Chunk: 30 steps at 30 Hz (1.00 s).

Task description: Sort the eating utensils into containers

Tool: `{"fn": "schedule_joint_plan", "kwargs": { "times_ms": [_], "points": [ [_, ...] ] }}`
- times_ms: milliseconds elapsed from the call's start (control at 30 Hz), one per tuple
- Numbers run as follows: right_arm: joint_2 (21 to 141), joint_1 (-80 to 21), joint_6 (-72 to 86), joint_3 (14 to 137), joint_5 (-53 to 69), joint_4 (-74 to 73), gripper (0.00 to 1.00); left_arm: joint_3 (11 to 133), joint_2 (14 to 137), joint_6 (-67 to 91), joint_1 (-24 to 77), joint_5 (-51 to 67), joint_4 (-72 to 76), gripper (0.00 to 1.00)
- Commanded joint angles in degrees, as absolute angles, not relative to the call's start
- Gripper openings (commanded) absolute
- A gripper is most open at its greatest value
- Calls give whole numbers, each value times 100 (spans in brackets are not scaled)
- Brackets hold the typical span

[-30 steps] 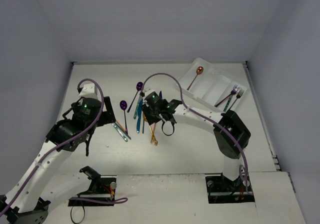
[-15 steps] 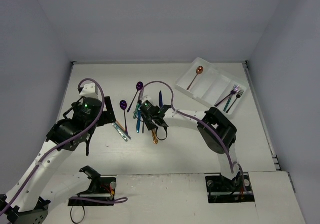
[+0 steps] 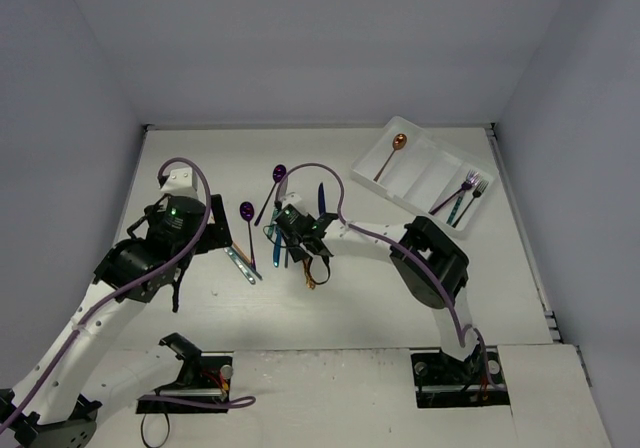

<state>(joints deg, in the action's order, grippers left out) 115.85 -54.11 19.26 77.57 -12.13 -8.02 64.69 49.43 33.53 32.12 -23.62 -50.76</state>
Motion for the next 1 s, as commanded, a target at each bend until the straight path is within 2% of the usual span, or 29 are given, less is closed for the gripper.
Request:
{"fn": "schedule_joint_plan", "kwargs": {
  "times_ms": [0,267,533,967],
  "points": [
    [11335,-5449,1823,8256,-1940,-1176,44,6624,4957,3232,3173,-2443,-4948,85],
    [11108,-5527,1748,8505,-1684,-1195,44,6645,4975,3199,3173,-2452,-4948,85],
    [11410,-5538,1981,8526,-1287,-1195,27,6653,4916,3172,3173,-2427,-4948,85],
    [11877,-5537,2187,8486,-1398,-1195,22,6645,4868,3129,3173,-2375,-4966,85]
  ]
}}
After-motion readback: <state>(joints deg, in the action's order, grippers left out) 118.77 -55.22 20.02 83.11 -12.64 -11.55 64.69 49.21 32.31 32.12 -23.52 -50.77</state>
